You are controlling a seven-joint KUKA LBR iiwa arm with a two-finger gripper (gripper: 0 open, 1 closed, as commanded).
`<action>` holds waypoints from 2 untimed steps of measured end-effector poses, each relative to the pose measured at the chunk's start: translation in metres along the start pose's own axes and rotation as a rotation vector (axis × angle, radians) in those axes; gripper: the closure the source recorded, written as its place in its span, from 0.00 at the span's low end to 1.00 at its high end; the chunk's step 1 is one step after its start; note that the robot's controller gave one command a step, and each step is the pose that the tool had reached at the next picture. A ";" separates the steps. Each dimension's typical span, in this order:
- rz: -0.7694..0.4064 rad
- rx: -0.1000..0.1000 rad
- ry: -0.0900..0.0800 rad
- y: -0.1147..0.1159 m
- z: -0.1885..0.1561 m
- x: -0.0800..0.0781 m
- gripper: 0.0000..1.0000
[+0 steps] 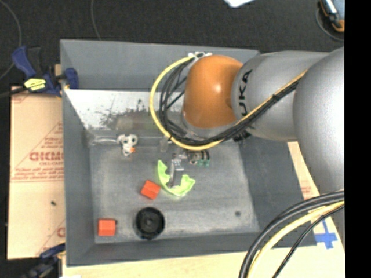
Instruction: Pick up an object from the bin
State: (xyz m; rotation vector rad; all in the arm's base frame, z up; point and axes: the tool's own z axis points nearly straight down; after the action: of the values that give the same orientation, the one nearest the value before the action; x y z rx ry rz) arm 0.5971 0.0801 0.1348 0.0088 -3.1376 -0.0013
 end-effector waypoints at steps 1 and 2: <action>0.003 -0.001 -0.007 0.000 -0.005 -0.001 0.00; 0.095 0.000 0.000 -0.046 0.065 0.006 0.00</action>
Offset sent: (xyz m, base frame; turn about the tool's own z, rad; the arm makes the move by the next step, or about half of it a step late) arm -0.0064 -0.0440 -0.0648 0.1011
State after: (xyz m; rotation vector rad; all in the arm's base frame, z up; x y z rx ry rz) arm 0.5908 0.0344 0.0694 -0.1409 -3.1348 -0.0008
